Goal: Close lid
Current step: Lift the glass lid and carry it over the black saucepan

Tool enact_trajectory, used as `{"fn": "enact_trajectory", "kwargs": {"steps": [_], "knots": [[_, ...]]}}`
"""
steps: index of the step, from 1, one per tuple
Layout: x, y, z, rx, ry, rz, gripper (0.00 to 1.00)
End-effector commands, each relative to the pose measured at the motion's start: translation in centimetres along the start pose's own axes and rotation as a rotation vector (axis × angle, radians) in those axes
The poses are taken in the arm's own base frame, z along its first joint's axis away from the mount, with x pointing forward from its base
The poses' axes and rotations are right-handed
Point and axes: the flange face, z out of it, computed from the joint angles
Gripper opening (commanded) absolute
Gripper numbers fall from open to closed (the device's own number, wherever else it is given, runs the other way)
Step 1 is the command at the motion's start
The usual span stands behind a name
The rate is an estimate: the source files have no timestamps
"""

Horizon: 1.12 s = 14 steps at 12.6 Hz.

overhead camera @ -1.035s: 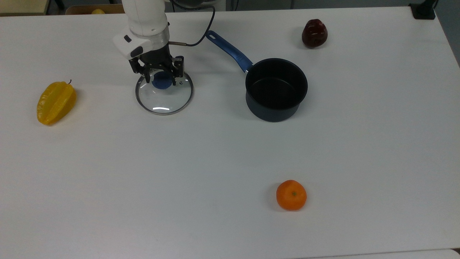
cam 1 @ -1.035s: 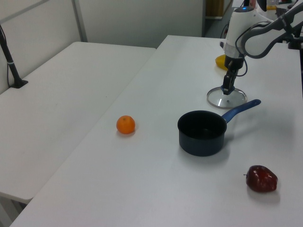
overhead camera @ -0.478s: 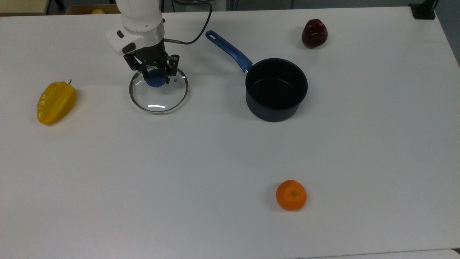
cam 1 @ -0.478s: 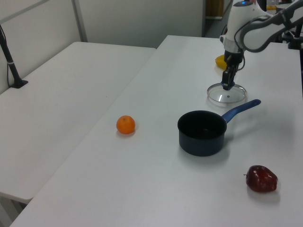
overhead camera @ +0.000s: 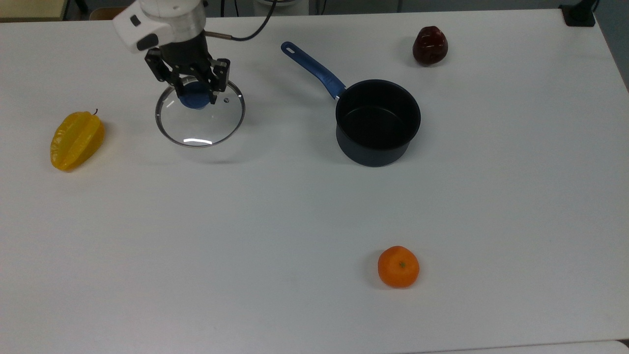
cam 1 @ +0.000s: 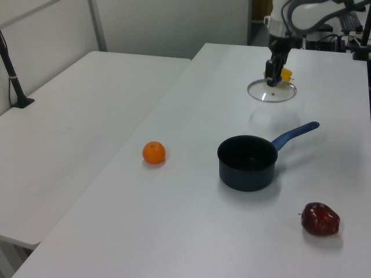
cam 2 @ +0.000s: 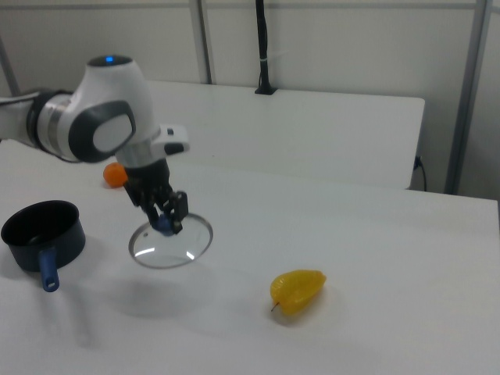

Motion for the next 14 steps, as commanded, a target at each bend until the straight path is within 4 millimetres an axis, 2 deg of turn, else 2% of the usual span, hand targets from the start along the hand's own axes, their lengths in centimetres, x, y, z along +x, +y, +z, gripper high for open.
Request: {"fn": "enact_trajectory", "kwargs": {"steps": [1,2,4,6,7,9,10,11,14], "knots": [[1.8,-2.4,-6.6,0.021,0.022,-0.016,0.45],[2.0,-5.1,-7.8,0.028,0.035,-0.048,0.45],[2.2,-11.1,-8.8,0.039,0.041,-0.077,0.45],[0.8,-17.8,-8.6,0.049,0.025,-0.147,0.45],[0.2,-20.0,-8.5,0.053,0.022,-0.175,0.45],[-1.7,-25.8,-7.4,0.056,0.006,-0.216,0.45],[-2.4,-27.4,-7.1,0.052,0.005,-0.216,0.45],[-3.8,-29.8,-5.8,0.043,-0.014,-0.225,0.45],[-5.3,-32.7,-4.8,0.043,-0.02,-0.225,0.45]]}}
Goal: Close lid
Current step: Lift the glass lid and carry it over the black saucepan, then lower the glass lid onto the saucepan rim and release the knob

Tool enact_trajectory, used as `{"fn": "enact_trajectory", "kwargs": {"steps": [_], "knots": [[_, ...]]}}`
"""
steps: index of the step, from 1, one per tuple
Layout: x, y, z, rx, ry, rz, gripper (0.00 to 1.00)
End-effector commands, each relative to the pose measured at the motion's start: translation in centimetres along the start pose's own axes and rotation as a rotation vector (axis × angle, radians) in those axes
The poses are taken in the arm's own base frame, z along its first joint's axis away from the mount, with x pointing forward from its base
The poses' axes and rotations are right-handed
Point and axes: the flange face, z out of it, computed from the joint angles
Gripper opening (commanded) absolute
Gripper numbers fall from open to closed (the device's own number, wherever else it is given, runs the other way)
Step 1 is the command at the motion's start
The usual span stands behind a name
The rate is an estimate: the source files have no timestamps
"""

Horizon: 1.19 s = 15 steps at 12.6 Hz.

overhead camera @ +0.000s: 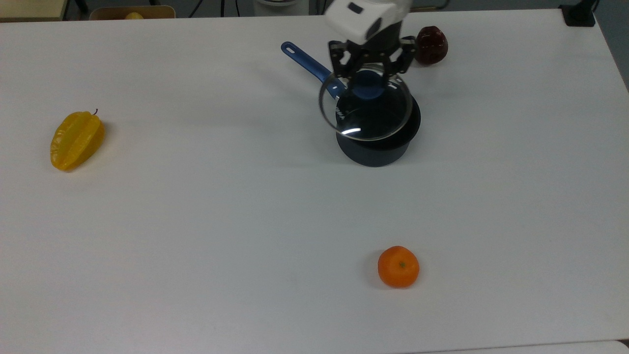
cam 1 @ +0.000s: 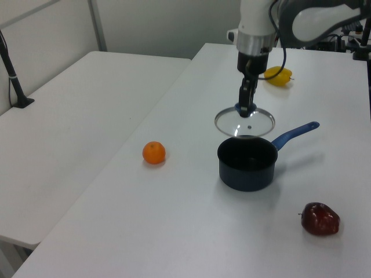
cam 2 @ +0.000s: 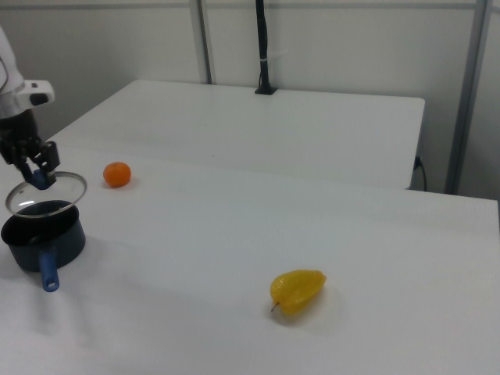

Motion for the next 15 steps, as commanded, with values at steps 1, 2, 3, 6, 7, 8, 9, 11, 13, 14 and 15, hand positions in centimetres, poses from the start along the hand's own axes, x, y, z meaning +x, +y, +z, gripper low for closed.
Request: {"fn": "enact_trajectory", "kwargs": {"steps": [1,2,3,6,7,8,9,11,13,14,15], "knots": [[-0.9,-2.8,1.4,-0.012,-0.006,0.014,0.46],[-1.5,-3.4,2.2,-0.021,-0.013,-0.003,0.46],[-1.8,-4.0,2.7,-0.021,-0.016,-0.015,0.46],[-1.8,-3.9,3.5,-0.009,0.012,-0.01,0.46],[-1.8,-3.8,3.9,-0.015,0.013,-0.012,0.46],[-1.8,-3.7,4.1,-0.02,0.021,-0.017,0.46],[-2.1,-3.7,4.9,-0.024,0.025,-0.021,0.46],[-2.5,-3.4,5.5,-0.026,0.028,-0.021,0.46],[-2.9,-3.2,5.8,-0.029,0.021,-0.021,0.46],[-2.9,-3.2,5.7,-0.029,0.022,-0.021,0.46],[-2.9,-3.2,5.7,-0.03,0.021,-0.021,0.46]]}}
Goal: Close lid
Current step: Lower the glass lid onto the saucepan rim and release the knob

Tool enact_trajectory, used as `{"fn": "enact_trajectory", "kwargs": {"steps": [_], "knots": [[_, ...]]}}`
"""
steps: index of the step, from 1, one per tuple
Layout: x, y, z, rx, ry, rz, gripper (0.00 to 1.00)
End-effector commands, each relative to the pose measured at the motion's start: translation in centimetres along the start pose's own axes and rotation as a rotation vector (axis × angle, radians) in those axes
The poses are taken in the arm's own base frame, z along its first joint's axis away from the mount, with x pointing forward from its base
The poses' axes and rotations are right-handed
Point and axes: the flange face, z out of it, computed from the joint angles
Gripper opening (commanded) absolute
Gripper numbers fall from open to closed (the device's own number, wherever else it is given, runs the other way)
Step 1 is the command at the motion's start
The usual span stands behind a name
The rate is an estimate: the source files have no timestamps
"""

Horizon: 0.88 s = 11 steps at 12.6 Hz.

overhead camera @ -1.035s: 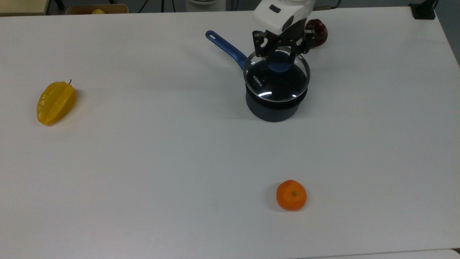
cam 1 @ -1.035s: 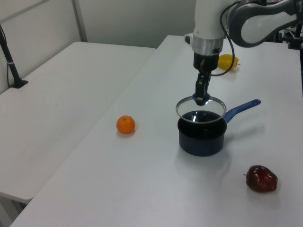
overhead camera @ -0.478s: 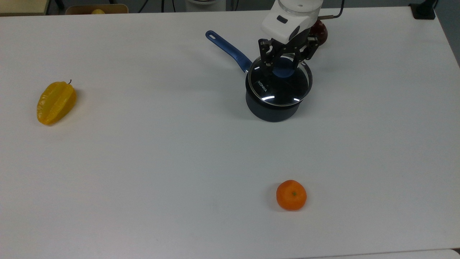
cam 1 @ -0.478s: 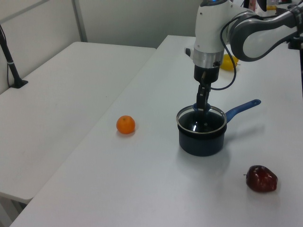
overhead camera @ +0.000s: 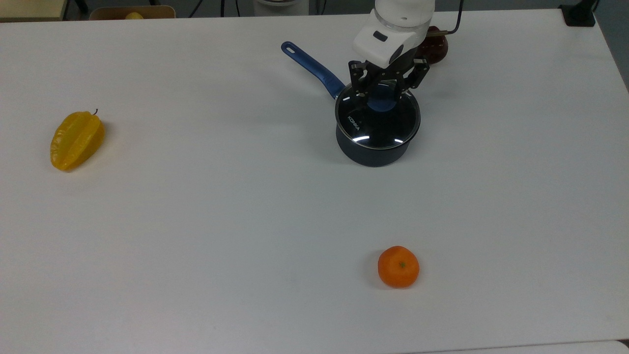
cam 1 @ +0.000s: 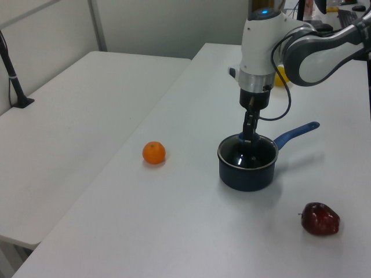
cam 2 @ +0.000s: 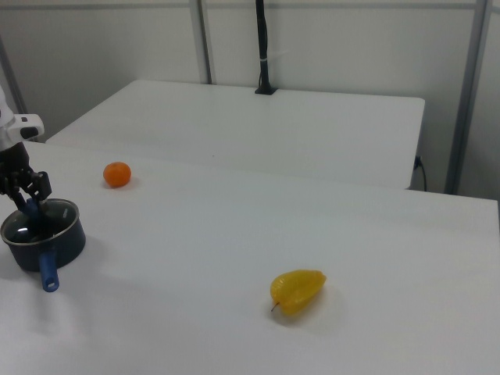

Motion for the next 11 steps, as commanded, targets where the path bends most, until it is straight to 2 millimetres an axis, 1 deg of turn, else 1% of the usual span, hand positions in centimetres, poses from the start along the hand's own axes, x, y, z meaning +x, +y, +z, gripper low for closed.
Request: {"fn": "enact_trajectory", "kwargs": {"steps": [1,6,7,8,9,11], "knots": [[-0.8,0.3,-0.9,-0.006,0.027,0.017,0.46],[-0.5,0.2,0.0,-0.016,0.027,0.009,0.47],[-0.5,0.2,0.1,-0.016,0.027,0.009,0.57],[-0.5,0.2,0.2,-0.015,0.029,0.009,0.74],[-0.4,0.2,0.1,-0.015,0.03,0.009,0.99],[-0.3,0.2,-0.1,-0.013,0.035,0.01,1.0]]}}
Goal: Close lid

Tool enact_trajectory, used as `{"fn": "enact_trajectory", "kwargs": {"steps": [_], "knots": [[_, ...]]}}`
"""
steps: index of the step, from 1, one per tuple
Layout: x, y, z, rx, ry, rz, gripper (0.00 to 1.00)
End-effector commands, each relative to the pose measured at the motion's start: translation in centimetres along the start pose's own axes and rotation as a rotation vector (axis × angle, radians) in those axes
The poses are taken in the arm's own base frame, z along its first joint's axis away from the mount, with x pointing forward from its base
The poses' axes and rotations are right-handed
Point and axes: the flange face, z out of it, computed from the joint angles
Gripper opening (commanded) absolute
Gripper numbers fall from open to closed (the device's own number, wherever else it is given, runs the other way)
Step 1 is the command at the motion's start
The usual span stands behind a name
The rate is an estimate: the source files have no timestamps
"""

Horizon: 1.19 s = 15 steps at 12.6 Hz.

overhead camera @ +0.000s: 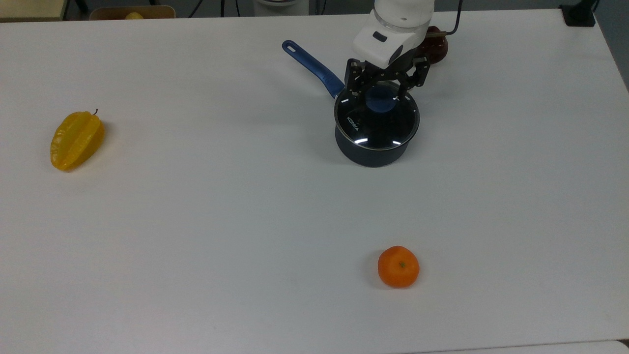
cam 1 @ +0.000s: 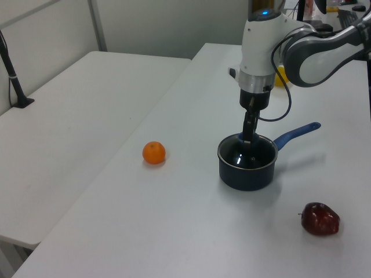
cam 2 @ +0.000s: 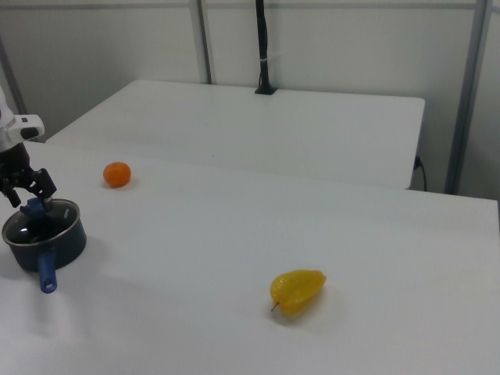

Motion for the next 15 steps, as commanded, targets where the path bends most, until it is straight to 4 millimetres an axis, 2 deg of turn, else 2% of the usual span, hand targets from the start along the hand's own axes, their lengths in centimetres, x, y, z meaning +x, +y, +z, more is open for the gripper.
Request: {"fn": "enact_trajectory", "kwargs": {"steps": [1,2,3,4,6,9,11,12,13,15], "knots": [[-0.3,0.1,-0.6,-0.006,0.033,0.015,1.0],[0.0,0.4,-1.2,-0.006,0.038,0.019,1.0],[0.7,2.1,-2.0,-0.008,0.051,0.044,1.0],[1.2,4.4,-2.8,-0.014,0.045,0.078,1.0],[1.6,10.2,-5.7,-0.04,-0.012,0.115,1.0],[-0.8,19.6,-10.7,-0.054,-0.076,0.101,1.0],[-3.2,24.5,-13.4,-0.049,-0.107,0.078,1.0],[-4.0,26.4,-14.3,-0.048,-0.1,0.114,1.0],[-4.7,27.2,-15.5,-0.045,-0.082,0.133,1.0],[-5.2,28.6,-15.6,-0.043,-0.097,0.157,1.0]]}}
